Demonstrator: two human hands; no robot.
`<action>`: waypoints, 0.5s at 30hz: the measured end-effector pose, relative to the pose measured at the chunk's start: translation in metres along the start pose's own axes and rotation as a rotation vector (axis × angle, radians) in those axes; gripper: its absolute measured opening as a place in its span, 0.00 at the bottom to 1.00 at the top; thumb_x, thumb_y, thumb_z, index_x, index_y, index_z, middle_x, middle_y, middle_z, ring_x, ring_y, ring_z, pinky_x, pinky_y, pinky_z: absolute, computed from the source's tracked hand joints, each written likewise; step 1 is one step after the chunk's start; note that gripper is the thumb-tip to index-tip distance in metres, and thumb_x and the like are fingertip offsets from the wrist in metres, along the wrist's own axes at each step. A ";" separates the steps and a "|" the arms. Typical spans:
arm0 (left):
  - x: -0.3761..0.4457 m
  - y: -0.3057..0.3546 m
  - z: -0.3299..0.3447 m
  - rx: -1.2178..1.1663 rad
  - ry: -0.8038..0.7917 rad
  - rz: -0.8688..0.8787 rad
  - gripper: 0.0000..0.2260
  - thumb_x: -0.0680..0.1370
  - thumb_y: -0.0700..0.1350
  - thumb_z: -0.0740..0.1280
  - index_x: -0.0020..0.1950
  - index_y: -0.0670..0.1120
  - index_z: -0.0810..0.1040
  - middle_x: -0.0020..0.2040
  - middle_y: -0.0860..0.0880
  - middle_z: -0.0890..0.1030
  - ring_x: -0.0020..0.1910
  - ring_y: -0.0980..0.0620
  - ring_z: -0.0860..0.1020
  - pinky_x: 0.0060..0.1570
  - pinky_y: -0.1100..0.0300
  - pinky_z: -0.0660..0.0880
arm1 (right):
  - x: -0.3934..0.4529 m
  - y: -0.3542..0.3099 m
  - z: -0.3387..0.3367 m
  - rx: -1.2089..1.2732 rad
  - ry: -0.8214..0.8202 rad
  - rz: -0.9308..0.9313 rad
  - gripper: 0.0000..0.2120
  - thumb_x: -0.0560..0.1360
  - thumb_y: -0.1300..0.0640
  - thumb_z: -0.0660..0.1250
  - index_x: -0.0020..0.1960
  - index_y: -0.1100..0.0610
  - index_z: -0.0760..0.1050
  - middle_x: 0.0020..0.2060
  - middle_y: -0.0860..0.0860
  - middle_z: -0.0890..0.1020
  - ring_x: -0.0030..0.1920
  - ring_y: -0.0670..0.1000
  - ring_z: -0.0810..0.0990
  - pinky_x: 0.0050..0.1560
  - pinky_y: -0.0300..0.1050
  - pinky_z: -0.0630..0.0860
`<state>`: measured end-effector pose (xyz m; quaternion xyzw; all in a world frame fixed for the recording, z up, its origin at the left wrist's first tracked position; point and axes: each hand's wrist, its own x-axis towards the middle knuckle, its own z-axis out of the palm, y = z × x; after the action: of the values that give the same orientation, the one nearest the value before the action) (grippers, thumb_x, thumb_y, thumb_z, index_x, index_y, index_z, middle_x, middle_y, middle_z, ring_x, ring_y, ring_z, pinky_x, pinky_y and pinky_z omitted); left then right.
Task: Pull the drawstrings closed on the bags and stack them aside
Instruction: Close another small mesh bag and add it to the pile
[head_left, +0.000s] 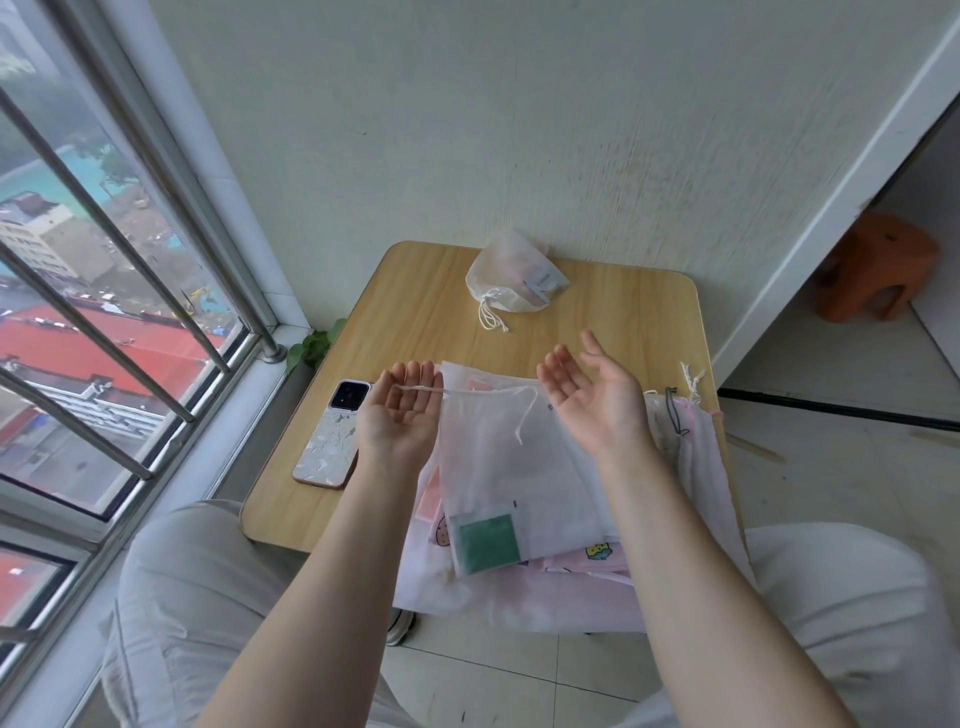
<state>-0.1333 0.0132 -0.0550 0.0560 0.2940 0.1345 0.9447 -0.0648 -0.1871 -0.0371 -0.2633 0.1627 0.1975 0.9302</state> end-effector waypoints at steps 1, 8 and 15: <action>0.000 -0.001 0.001 0.020 0.004 -0.005 0.09 0.80 0.42 0.63 0.43 0.39 0.78 0.42 0.42 0.82 0.47 0.44 0.83 0.60 0.48 0.76 | 0.000 0.001 0.000 -0.066 0.029 0.002 0.14 0.78 0.63 0.62 0.63 0.56 0.75 0.47 0.57 0.79 0.49 0.56 0.80 0.58 0.51 0.78; 0.007 0.002 -0.004 0.312 0.028 0.026 0.10 0.82 0.45 0.62 0.49 0.41 0.79 0.44 0.44 0.84 0.50 0.45 0.82 0.58 0.52 0.75 | -0.001 0.009 -0.008 -1.318 0.238 -0.323 0.05 0.75 0.57 0.67 0.49 0.56 0.79 0.39 0.49 0.80 0.39 0.49 0.78 0.43 0.42 0.74; 0.015 0.002 -0.008 0.598 0.010 0.071 0.09 0.79 0.39 0.63 0.57 0.39 0.78 0.48 0.43 0.83 0.49 0.46 0.81 0.56 0.54 0.76 | -0.004 0.019 -0.009 -2.163 0.060 -0.126 0.07 0.71 0.55 0.70 0.42 0.54 0.72 0.41 0.49 0.78 0.45 0.53 0.78 0.38 0.43 0.70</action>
<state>-0.1264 0.0196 -0.0689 0.3414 0.3230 0.0751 0.8795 -0.0787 -0.1787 -0.0507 -0.9567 -0.0889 0.1817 0.2094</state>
